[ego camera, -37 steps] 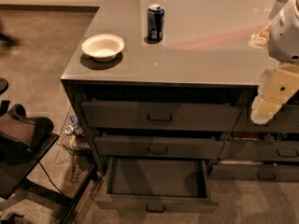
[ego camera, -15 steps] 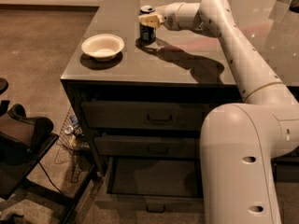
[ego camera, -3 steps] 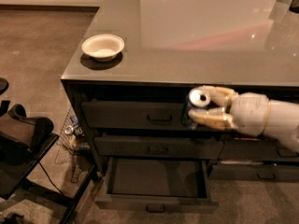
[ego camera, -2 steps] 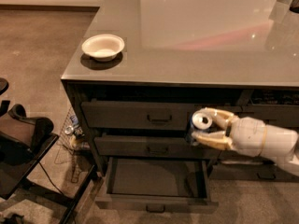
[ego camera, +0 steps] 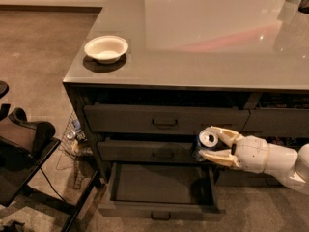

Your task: Place pepsi can into bottom drawer

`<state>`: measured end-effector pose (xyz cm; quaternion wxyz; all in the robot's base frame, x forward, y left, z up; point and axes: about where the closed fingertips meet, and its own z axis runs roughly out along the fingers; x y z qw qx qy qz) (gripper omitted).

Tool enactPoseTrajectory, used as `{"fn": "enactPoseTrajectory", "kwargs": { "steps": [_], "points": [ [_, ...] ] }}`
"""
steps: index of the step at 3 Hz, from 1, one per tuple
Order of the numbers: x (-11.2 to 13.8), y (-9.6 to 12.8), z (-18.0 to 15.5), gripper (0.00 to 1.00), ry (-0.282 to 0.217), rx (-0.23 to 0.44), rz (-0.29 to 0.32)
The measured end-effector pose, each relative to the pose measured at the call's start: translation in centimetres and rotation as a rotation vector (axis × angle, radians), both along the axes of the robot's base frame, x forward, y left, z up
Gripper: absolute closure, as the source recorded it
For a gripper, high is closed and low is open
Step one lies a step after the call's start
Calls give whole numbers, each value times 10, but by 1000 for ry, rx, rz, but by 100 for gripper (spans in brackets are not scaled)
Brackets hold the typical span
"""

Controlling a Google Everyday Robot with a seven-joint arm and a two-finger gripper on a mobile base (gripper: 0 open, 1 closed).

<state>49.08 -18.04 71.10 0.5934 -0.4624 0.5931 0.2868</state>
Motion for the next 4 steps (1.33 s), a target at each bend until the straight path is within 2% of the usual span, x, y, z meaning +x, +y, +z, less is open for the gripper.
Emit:
{"fn": "enactPoseTrajectory", "kwargs": {
  "steps": [1,2,4],
  "points": [
    [0,8,-4,100,9,-5,8],
    [-1,34,-40,100,30,23,32],
    [16,69,-172,100,81,85,70]
  ]
}}
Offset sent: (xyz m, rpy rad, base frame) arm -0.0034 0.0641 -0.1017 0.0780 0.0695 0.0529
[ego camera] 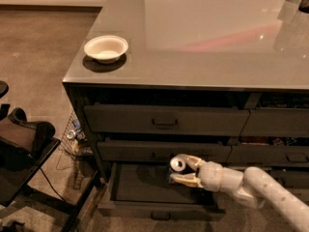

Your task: Place pepsi can into bottom drawer

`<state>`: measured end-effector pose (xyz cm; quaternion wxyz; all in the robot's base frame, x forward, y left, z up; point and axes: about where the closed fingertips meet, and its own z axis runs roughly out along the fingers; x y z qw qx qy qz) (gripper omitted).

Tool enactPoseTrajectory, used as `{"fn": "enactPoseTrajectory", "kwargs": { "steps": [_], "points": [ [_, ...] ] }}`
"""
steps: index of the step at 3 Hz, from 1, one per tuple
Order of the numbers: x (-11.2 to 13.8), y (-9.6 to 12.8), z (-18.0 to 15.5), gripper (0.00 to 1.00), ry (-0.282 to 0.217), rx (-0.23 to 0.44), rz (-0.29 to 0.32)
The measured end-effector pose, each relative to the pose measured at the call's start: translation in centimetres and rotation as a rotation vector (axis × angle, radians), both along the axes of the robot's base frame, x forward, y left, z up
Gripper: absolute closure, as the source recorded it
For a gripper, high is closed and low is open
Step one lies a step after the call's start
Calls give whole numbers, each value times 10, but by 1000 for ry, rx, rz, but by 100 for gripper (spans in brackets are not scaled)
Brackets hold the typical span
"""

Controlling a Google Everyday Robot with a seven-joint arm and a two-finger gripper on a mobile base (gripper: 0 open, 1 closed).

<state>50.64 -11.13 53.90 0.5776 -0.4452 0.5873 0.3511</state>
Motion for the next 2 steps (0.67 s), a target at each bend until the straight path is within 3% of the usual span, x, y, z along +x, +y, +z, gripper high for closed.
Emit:
{"fn": "enactPoseTrajectory", "kwargs": {
  "steps": [1,2],
  "points": [
    [22,15,-71,100,1,18,20],
    [22,15,-71,100,1,18,20]
  ]
}}
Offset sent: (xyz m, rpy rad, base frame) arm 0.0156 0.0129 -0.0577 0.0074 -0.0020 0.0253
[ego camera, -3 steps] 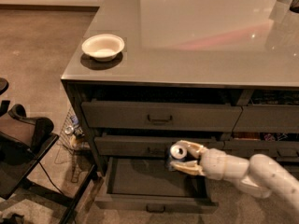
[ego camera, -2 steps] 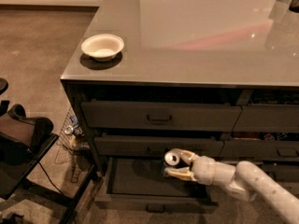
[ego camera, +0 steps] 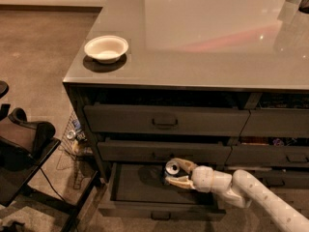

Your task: Place pepsi can into bottom drawer

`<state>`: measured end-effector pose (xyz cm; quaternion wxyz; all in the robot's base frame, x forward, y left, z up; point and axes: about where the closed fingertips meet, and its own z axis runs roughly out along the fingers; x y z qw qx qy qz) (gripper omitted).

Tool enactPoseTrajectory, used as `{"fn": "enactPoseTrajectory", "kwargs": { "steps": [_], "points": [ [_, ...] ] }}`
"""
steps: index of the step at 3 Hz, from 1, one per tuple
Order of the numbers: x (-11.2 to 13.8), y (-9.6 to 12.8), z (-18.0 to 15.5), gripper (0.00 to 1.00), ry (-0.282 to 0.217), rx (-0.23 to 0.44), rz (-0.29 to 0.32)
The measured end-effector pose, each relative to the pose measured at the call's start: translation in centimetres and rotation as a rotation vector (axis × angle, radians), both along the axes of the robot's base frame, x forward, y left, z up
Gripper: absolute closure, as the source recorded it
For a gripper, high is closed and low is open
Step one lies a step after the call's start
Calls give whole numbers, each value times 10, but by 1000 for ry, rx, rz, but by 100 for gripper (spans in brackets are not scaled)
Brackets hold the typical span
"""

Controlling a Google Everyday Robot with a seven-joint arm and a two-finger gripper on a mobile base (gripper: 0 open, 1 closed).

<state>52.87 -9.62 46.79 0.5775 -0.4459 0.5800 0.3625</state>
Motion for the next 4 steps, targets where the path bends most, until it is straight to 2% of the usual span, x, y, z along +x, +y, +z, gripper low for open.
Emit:
{"fn": "enactPoseTrajectory", "kwargs": {
  "steps": [1,2,4],
  "points": [
    [8,11,-18,100,27,6,9],
    [26,33,-65,100,64,-10,34],
    [68,84,-160,100,72,-21,86]
  ]
}}
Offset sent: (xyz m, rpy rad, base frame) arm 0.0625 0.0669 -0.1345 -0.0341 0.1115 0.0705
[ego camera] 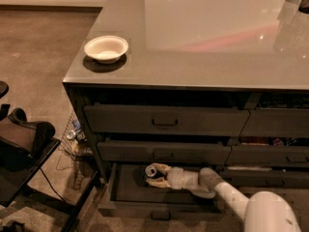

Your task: Place pepsi can into bottom drawer

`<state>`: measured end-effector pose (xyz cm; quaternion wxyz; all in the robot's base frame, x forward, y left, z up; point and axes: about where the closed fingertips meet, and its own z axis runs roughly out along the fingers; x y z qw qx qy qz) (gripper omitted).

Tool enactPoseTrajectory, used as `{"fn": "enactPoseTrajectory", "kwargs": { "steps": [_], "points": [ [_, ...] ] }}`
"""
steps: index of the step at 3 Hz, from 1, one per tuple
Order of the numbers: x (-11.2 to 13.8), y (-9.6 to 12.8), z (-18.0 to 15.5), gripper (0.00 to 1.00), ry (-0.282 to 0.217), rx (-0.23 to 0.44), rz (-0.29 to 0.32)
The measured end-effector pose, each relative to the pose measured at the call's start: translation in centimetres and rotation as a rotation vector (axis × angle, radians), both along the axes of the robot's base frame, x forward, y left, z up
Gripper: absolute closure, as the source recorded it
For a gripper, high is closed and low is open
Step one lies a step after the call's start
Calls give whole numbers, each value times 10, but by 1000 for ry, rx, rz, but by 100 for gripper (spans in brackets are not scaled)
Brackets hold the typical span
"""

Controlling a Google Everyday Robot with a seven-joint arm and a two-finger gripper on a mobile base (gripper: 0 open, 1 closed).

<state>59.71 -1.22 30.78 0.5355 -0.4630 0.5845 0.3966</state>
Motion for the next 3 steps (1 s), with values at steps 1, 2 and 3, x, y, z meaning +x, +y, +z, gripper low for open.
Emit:
{"fn": "enactPoseTrajectory", "kwargs": {
  "steps": [1,2,3],
  "points": [
    [4,16,-33,100,14,-2,20],
    [0,26,-71,97,61,-18,26],
    [-1,29,-69,75,60,-16,29]
  ]
}}
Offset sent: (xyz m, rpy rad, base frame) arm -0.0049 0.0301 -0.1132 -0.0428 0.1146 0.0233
